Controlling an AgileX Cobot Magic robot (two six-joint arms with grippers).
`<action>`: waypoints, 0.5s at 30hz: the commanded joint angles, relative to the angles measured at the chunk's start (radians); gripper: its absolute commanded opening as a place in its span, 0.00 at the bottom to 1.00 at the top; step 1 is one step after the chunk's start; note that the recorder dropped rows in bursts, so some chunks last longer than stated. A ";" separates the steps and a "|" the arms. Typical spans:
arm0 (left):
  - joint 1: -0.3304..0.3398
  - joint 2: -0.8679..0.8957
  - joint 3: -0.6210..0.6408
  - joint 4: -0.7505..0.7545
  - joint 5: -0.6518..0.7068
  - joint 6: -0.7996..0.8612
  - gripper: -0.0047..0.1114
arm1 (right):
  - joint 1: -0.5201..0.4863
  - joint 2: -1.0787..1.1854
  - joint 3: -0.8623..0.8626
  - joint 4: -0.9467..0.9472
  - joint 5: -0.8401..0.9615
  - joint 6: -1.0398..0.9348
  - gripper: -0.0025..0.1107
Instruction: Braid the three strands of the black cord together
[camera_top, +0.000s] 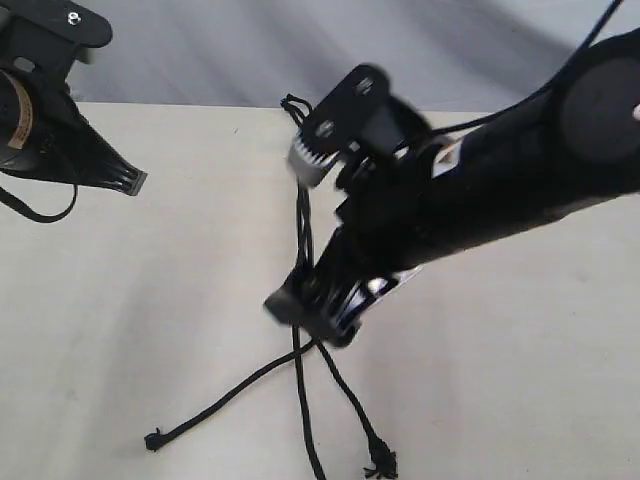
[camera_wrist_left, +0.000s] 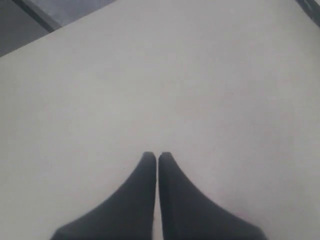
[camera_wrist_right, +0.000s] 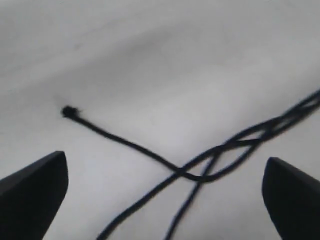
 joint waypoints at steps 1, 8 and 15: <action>0.083 -0.009 0.029 -0.002 -0.083 -0.016 0.06 | 0.156 0.116 -0.003 -0.147 0.020 0.179 0.89; 0.102 -0.013 0.029 -0.009 -0.089 -0.016 0.06 | 0.272 0.290 -0.003 -0.317 0.036 0.462 0.89; 0.102 -0.013 0.029 -0.023 -0.089 -0.007 0.06 | 0.303 0.432 -0.008 -0.464 0.057 0.615 0.84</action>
